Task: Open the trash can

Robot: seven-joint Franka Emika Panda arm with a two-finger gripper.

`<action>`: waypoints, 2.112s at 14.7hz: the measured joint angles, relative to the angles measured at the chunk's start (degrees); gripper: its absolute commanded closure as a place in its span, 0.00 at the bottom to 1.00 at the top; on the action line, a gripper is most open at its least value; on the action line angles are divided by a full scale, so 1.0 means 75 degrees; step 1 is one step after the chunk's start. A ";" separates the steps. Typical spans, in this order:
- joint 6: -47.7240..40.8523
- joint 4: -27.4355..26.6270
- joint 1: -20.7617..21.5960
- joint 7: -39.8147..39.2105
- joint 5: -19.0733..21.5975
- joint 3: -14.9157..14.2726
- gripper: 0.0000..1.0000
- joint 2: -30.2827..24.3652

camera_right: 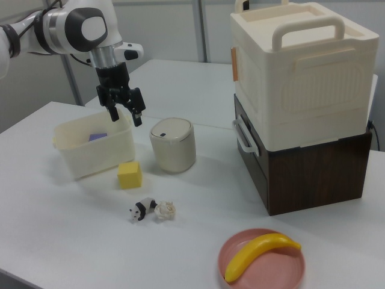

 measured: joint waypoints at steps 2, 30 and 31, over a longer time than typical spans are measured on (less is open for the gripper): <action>0.0364 -0.0045 -0.0001 0.0000 0.0002 0.0000 0.37 0.0013; 0.4057 0.0175 -0.0041 -0.0312 0.0194 -0.0246 1.00 0.1680; 0.3537 0.0239 -0.0047 -0.0422 0.0434 -0.0323 0.98 0.1529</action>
